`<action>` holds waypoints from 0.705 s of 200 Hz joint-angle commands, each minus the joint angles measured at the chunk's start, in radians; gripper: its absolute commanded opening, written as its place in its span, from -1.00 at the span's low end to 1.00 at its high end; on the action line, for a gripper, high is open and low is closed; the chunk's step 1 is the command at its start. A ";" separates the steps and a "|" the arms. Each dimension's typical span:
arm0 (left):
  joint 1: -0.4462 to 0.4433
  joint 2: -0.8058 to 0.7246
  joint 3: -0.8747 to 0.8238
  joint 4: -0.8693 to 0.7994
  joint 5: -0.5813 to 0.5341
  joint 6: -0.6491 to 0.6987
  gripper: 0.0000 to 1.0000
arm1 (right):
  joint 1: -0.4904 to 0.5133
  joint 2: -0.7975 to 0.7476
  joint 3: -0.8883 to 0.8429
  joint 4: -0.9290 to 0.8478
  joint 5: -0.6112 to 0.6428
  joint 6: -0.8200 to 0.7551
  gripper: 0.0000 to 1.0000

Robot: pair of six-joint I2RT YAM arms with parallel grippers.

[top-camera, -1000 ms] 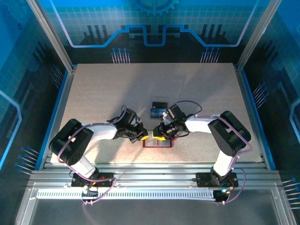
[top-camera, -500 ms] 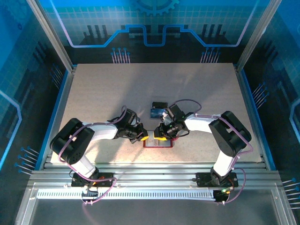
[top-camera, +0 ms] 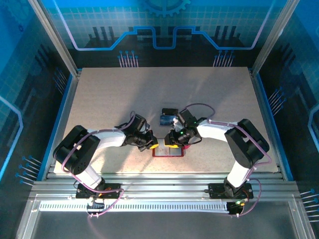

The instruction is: Take the credit cards out of the card holder

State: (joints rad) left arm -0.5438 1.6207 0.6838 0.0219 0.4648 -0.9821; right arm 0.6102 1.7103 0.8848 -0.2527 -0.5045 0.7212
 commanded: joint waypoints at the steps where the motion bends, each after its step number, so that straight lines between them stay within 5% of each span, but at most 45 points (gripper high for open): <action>1: -0.016 -0.019 0.043 -0.082 -0.004 0.054 -0.93 | 0.004 -0.028 0.018 -0.033 0.004 -0.017 -0.29; 141: -0.071 0.012 0.127 -0.277 -0.123 0.141 -0.97 | -0.011 -0.017 -0.030 0.018 -0.015 0.000 -0.29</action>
State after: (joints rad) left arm -0.6056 1.6207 0.7891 -0.2123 0.3603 -0.8623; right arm 0.6075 1.7035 0.8791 -0.2424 -0.5056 0.7212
